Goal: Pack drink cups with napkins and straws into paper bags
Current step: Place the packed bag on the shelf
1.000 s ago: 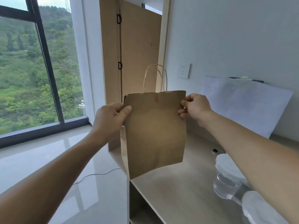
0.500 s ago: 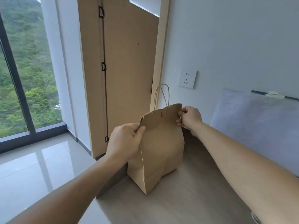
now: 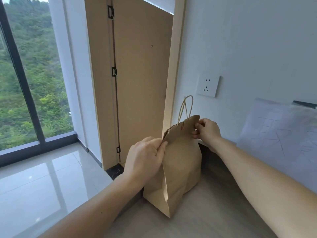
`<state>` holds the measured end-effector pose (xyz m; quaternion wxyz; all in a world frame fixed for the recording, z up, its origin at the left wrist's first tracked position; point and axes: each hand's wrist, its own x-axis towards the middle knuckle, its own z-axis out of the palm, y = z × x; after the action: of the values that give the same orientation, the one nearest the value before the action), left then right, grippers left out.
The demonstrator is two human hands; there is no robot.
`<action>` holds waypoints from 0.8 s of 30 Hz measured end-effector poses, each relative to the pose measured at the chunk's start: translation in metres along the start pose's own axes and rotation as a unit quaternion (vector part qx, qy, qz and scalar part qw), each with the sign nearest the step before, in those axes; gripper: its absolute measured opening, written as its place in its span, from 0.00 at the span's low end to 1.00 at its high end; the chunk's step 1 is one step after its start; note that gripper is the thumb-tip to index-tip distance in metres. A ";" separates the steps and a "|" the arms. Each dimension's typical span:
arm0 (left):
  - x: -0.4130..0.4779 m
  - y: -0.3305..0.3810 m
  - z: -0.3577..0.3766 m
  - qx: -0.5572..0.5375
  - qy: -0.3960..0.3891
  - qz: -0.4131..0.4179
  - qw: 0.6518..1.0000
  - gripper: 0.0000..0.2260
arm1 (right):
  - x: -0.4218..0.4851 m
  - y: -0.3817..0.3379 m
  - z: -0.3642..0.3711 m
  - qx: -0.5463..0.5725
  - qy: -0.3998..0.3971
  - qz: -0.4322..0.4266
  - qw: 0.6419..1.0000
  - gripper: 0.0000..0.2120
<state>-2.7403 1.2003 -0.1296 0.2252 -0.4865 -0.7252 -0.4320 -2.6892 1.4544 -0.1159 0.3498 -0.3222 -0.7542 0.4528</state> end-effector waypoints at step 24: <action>-0.003 -0.010 0.027 0.008 -0.012 0.000 1.000 0.22 | 0.007 0.024 -0.016 0.042 0.053 -0.028 0.997 0.10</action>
<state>-2.7455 1.2203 -0.1503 0.2200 -0.4902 -0.7312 -0.4203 -2.6762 1.4763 -0.1302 0.4150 -0.3097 -0.7233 0.4568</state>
